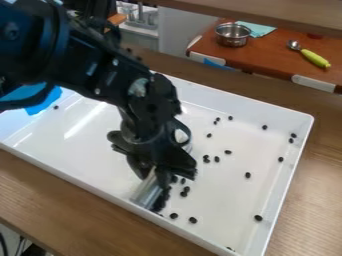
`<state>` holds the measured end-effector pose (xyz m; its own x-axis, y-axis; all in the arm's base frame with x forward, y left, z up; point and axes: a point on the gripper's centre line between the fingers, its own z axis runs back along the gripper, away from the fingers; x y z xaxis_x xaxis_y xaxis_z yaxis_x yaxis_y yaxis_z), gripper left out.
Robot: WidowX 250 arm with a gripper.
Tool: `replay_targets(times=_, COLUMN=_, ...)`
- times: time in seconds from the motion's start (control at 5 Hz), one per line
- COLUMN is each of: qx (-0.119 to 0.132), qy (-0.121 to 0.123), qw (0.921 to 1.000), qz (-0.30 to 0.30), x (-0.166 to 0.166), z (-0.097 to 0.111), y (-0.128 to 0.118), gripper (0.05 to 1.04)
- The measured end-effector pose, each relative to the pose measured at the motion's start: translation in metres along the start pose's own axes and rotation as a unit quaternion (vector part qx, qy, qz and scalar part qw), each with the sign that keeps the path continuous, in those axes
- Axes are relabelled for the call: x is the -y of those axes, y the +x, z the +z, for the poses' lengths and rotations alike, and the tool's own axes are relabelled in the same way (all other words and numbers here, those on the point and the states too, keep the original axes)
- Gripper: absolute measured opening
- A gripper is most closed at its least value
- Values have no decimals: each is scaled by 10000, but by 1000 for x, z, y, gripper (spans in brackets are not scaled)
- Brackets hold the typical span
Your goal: Sweep into pile
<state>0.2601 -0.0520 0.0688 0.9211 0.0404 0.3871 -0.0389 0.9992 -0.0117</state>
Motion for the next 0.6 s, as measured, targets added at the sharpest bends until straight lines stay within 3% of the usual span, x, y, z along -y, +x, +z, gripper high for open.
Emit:
replay_targets(times=0.4, qx=-337, qy=-175, qw=9993, qz=73, x=32, z=10, y=-11, gripper=340)
replay_targets(times=0.6, qx=-182, qy=-474, qw=9986, qz=174, x=36, z=28, y=-4, gripper=340)
